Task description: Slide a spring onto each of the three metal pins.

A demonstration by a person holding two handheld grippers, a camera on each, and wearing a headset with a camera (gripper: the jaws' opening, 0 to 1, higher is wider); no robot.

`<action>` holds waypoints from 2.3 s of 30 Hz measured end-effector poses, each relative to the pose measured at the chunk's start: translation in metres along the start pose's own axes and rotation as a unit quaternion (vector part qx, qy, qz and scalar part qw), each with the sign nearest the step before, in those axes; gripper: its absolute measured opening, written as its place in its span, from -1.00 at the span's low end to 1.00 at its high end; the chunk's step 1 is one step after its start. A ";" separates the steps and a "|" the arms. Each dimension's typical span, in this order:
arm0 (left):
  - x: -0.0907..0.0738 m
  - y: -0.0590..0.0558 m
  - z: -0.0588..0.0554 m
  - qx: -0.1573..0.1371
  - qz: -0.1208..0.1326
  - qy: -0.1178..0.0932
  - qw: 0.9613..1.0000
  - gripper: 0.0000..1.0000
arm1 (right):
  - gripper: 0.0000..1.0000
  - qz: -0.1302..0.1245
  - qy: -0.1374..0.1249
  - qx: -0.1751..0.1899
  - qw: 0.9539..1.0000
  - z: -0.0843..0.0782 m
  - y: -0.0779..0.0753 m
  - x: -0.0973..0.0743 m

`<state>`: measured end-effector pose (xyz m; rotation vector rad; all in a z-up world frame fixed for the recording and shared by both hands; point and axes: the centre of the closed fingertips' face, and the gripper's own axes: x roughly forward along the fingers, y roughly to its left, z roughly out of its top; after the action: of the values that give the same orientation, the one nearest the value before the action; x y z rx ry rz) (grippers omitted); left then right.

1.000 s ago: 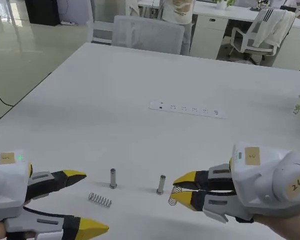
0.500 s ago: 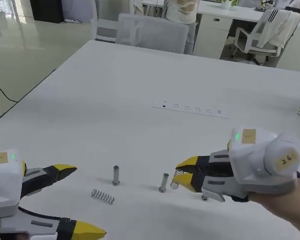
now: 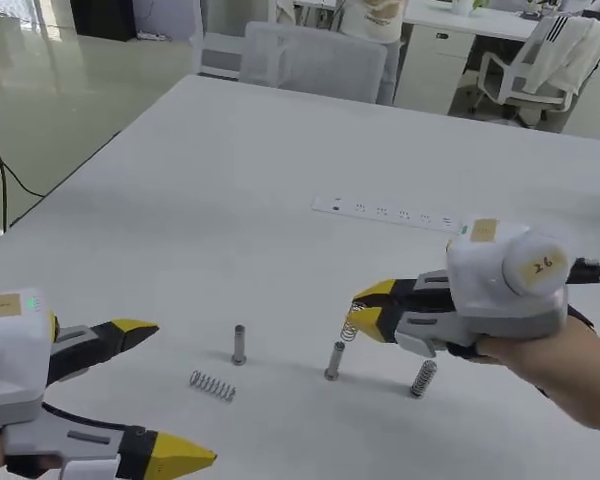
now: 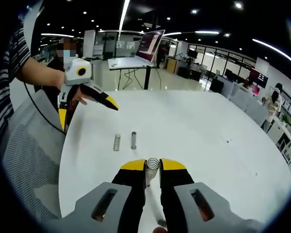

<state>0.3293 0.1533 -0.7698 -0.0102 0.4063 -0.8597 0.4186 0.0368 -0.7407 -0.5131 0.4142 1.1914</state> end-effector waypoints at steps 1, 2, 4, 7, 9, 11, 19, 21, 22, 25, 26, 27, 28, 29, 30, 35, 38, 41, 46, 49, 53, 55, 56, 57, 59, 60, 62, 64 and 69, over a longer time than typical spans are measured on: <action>0.000 0.000 0.000 0.000 0.001 0.000 1.000 0.96 | -0.85 0.000 0.001 0.001 1.000 -0.001 0.000 0.001; 0.000 0.000 -0.001 0.000 0.001 0.001 1.000 0.96 | -0.85 0.001 0.002 0.001 1.000 -0.001 -0.001 0.003; -0.001 0.000 -0.001 -0.001 0.002 0.002 1.000 0.96 | -0.85 0.003 0.004 0.004 1.000 -0.003 0.000 0.006; -0.002 0.001 -0.001 -0.001 0.005 0.001 1.000 0.96 | -0.85 0.005 0.011 0.003 1.000 -0.008 0.001 0.009; -0.003 0.002 -0.001 -0.001 0.006 0.001 1.000 0.96 | -0.85 0.005 0.013 0.003 1.000 -0.010 0.001 0.011; -0.003 0.002 0.000 -0.003 0.007 0.000 1.000 0.96 | -0.85 0.007 0.014 0.007 1.000 -0.012 0.001 0.014; -0.003 0.002 -0.001 -0.003 0.008 0.002 1.000 0.96 | -0.85 0.013 0.039 0.011 0.999 -0.035 0.007 0.029; -0.003 0.003 0.000 -0.002 0.009 0.002 1.000 0.96 | -0.85 0.015 0.047 0.011 0.999 -0.041 0.009 0.033; -0.003 0.003 0.000 -0.002 0.009 0.002 1.000 0.95 | -0.85 0.015 0.051 0.011 0.999 -0.046 0.009 0.036; -0.003 0.004 0.000 0.000 0.011 0.003 1.000 0.95 | -0.85 0.015 0.057 0.016 0.998 -0.053 0.011 0.039; -0.003 0.005 0.000 -0.001 0.012 0.002 1.000 0.95 | -0.85 0.015 0.061 0.017 0.998 -0.056 0.012 0.041; -0.003 0.005 0.001 -0.001 0.012 0.002 1.000 0.94 | -0.85 0.015 0.061 0.016 0.998 -0.057 0.012 0.041; -0.003 0.005 0.001 -0.001 0.013 0.001 1.000 0.94 | -0.85 0.015 0.062 0.013 0.998 -0.058 0.013 0.043; -0.003 0.005 0.001 -0.001 0.013 0.001 1.000 0.94 | -0.85 0.014 0.064 0.010 0.998 -0.060 0.013 0.043; -0.003 0.006 0.001 -0.002 0.013 0.001 1.000 0.94 | -0.85 0.015 0.064 0.009 0.998 -0.060 0.013 0.044; -0.003 0.006 0.002 -0.001 0.013 0.002 1.000 0.93 | -0.84 0.011 0.065 0.009 0.998 -0.061 0.012 0.045; -0.003 0.006 0.002 -0.001 0.013 0.003 1.000 0.93 | -0.84 0.013 0.069 0.008 0.998 -0.061 0.012 0.046; -0.003 0.006 0.003 -0.001 0.012 0.002 1.000 0.92 | -0.82 0.014 0.069 0.005 0.998 -0.059 0.012 0.044; -0.002 0.005 0.003 0.000 0.012 0.001 1.000 0.92 | -0.82 -0.004 0.049 0.007 0.999 -0.044 0.006 0.034; -0.002 0.005 0.003 -0.001 0.012 0.000 1.000 0.91 | -0.83 -0.006 0.029 0.012 0.999 -0.032 0.007 0.028; -0.002 0.004 0.003 -0.002 0.011 0.002 1.000 0.91 | -0.84 0.002 0.009 0.022 1.000 -0.019 0.016 0.025; -0.002 0.004 0.003 -0.002 0.011 0.002 1.000 0.91 | -0.84 0.006 0.007 0.021 1.000 -0.015 0.021 0.026; -0.002 0.004 0.003 -0.002 0.011 0.003 1.000 0.91 | -0.84 0.010 0.004 0.022 1.000 -0.013 0.024 0.027; -0.002 0.003 0.002 -0.002 0.010 0.003 1.000 0.91 | -0.84 0.023 -0.005 0.026 0.999 -0.009 0.031 0.029; -0.002 0.003 0.001 -0.001 0.010 0.006 1.000 0.91 | -0.84 0.030 -0.005 0.024 0.999 -0.006 0.038 0.034; -0.003 0.003 0.001 -0.001 0.010 0.006 1.000 0.91 | -0.84 0.033 -0.004 0.018 0.999 -0.004 0.041 0.035; -0.003 0.003 0.002 -0.002 0.010 0.005 1.000 0.91 | -0.85 0.039 -0.006 0.015 0.999 0.001 0.046 0.040; -0.004 0.004 0.002 -0.002 0.012 0.006 1.000 0.91 | -0.85 0.049 -0.011 0.019 0.999 0.007 0.053 0.046; -0.007 0.007 0.000 -0.002 0.015 0.008 1.000 0.90 | -0.86 0.062 -0.024 0.017 0.998 0.020 0.066 0.060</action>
<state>0.3308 0.1633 -0.7684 -0.0018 0.4228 -0.8299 0.3760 0.1129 -0.7680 -0.4342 0.4298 1.3108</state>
